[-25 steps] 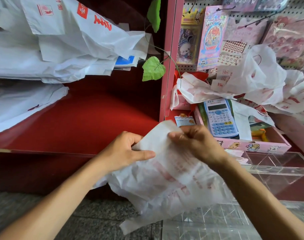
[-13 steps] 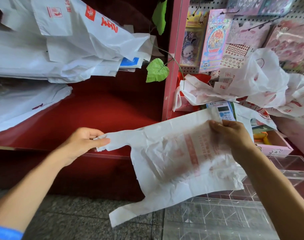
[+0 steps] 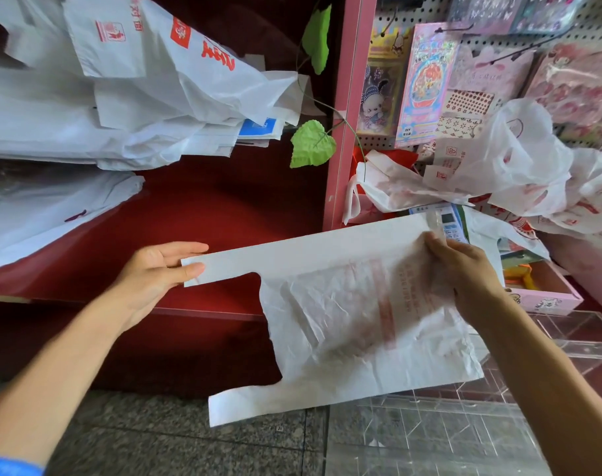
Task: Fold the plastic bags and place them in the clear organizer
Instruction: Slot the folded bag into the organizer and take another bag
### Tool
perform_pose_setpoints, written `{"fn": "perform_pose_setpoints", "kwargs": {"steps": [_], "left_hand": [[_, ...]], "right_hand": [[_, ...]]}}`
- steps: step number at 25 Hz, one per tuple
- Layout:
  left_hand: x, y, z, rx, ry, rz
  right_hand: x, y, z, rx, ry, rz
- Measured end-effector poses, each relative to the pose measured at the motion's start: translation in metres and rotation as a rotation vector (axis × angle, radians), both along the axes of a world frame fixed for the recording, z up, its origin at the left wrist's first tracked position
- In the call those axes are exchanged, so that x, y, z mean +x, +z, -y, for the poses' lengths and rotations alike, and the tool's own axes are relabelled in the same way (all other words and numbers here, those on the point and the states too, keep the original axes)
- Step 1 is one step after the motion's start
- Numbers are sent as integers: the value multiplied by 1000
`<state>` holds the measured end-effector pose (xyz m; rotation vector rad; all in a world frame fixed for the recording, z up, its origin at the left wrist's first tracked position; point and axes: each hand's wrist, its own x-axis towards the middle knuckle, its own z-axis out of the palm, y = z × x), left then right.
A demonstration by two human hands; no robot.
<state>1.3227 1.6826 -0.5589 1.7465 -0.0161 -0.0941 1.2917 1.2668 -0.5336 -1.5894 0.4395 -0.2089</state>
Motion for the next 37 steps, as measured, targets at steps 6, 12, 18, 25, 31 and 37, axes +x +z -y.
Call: {"fn": "perform_pose_setpoints", "kwargs": {"steps": [6, 12, 18, 25, 31, 37], "left_hand": [[6, -1, -6, 119, 124, 46], [-9, 11, 12, 534, -86, 155], [-37, 27, 94, 220, -404, 267], [-39, 33, 95, 217, -444, 273], [-17, 24, 70, 98, -56, 251], [-2, 13, 37, 94, 195, 208]], "right_hand": [[4, -6, -1, 27, 11, 63], [-7, 1, -13, -240, 518, 255], [-33, -1, -93, -474, 993, 397], [-28, -5, -90, -484, 862, 403], [-24, 3, -68, -446, 894, 254], [-22, 8, -45, -257, 976, 132]]}}
